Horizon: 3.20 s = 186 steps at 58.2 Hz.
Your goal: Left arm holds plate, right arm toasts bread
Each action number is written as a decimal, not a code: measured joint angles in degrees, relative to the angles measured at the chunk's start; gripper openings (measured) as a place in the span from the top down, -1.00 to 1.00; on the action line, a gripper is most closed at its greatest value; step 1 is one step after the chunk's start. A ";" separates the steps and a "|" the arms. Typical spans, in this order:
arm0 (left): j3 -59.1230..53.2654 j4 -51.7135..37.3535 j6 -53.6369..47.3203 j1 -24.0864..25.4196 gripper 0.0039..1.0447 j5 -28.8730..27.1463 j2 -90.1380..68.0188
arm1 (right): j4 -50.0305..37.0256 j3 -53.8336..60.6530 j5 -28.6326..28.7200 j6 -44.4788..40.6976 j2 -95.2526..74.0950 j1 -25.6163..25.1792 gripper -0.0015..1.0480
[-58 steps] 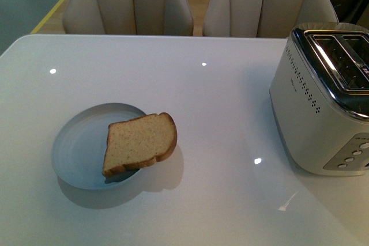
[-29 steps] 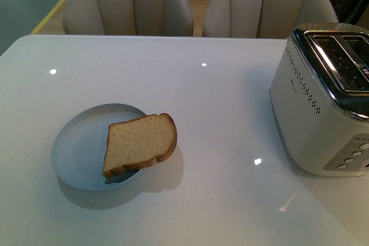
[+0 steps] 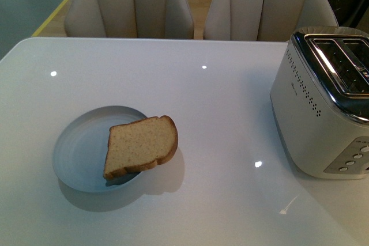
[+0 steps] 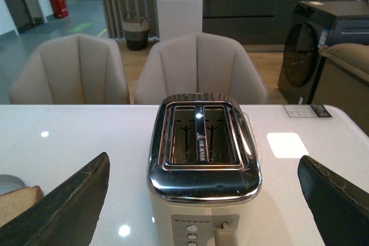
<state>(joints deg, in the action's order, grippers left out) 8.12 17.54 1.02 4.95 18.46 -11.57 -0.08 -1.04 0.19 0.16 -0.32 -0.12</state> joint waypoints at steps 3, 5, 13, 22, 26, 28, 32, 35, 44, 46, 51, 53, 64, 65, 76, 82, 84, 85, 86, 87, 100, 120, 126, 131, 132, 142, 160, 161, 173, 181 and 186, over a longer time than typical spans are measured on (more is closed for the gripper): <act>1.62 3.76 0.42 0.11 -0.86 5.16 -5.81 | 0.00 0.00 -0.17 0.00 0.00 0.02 -0.83; 2.05 3.08 0.59 -0.48 -0.86 6.14 -9.16 | 0.00 0.00 -0.13 0.00 0.00 0.02 -0.83; 3.76 -6.01 1.70 -2.34 -0.86 5.64 -19.06 | 0.00 0.00 -0.22 0.00 0.00 0.02 -0.83; 8.22 -24.24 3.45 -3.37 -0.86 0.72 -42.03 | 0.00 0.00 -0.22 0.00 0.00 0.02 -0.83; 12.52 -32.98 3.78 -3.80 -0.86 -2.62 -57.48 | 0.00 0.00 -0.22 0.00 0.00 0.02 -0.83; 14.56 -35.21 3.76 -4.11 -0.86 -3.50 -63.41 | 0.00 0.00 -0.22 0.00 0.00 0.02 -0.83; 17.68 -36.02 3.98 -4.22 -0.86 -4.46 -71.30 | 0.00 0.00 -0.22 0.00 0.00 0.02 -0.83; 20.13 -36.02 4.85 -4.42 -0.86 -6.16 -77.05 | 0.00 0.00 -0.22 0.00 0.00 0.02 -0.83; 25.51 -35.28 8.02 -5.20 -0.86 -8.70 -87.73 | 0.00 0.00 -0.22 0.00 0.00 0.02 -0.83; 26.58 -35.04 8.70 -5.29 -0.87 -9.07 -89.26 | 0.00 0.00 -0.22 -0.02 0.00 0.02 -0.83; 30.08 -33.31 9.44 -5.16 -0.86 -9.33 -92.96 | 0.00 0.00 -0.22 0.00 0.00 0.02 -0.83; 31.80 -32.59 9.35 -4.81 -0.86 -9.29 -94.60 | 0.00 0.00 -0.22 0.00 0.00 0.02 -0.83; 38.51 -30.38 5.88 -1.73 -0.86 -9.35 -101.55 | 0.00 0.00 -0.22 -0.02 0.00 0.02 -0.83; 39.10 -30.01 5.09 -1.36 -0.86 -8.98 -102.40 | 0.00 0.00 -0.22 0.00 0.00 0.02 -0.83; 43.15 -26.93 0.66 -0.39 -0.86 -5.09 -110.55 | 0.00 0.00 -0.20 0.00 0.00 0.02 -0.83; 45.59 -25.81 -0.55 -0.70 -0.86 -3.50 -113.81 | 0.00 0.00 -0.22 -0.02 0.00 0.02 -0.83; 47.10 -25.33 -0.92 -0.90 -0.86 -3.61 -114.88 | 0.00 0.00 -0.20 0.00 0.00 0.02 -0.83; 47.71 -25.00 -0.98 -0.87 -0.86 -3.52 -115.32 | 0.00 0.00 -0.20 0.00 0.00 0.02 -0.83; 48.63 -24.57 -1.05 -0.87 -0.86 -3.61 -116.10 | 0.00 0.00 -0.20 0.00 0.00 0.02 -0.83; 49.16 -24.44 -1.09 -0.87 -0.86 -3.74 -116.56 | 0.00 0.00 -0.22 0.00 0.00 0.02 -0.83; 52.85 -22.99 -1.03 -0.92 -0.86 -3.76 -122.36 | 0.00 0.00 -0.20 -0.02 0.00 0.02 -0.83; 55.39 -22.14 -0.44 -1.62 -0.47 -2.29 -124.58 | 0.00 0.00 -0.22 0.00 0.00 0.02 -0.83; 55.49 -22.12 -0.35 -1.70 -0.16 -2.32 -124.87 | 0.00 0.00 -0.22 0.00 0.00 0.02 -0.83; 55.49 -22.23 0.13 -1.95 0.19 -1.88 -125.07 | 0.00 0.00 -0.20 0.00 0.00 0.02 -0.83; 55.47 -22.25 0.28 -1.97 0.25 -1.86 -125.09 | 0.00 0.00 -0.20 0.00 0.00 0.02 -0.83; 55.28 -22.16 2.34 -2.12 0.80 0.11 -125.07 | 0.00 0.00 -0.20 -0.02 0.00 0.02 -0.83; 50.64 -23.98 8.87 -2.16 0.95 5.55 -119.84 | 0.00 0.00 -0.22 0.00 0.00 0.02 -0.83; 50.45 -24.04 9.11 -2.19 0.95 5.60 -119.56 | 0.00 0.00 -0.22 -0.02 0.00 0.02 -0.83; 45.66 -26.27 15.23 -3.23 0.95 7.82 -112.61 | 0.00 0.00 -0.22 -0.02 0.00 0.02 -0.83; 42.75 -26.86 20.90 -4.90 0.95 7.48 -107.38 | 0.00 0.00 -0.22 0.00 0.00 0.02 -0.83; 41.31 -26.23 24.15 -6.40 0.95 5.55 -103.95 | 0.00 0.00 -0.22 0.00 0.00 0.02 -0.83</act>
<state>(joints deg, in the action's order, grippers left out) 49.43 -8.69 25.17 -1.45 24.01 -115.52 -0.08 -1.04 -0.03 0.16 -0.32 -0.10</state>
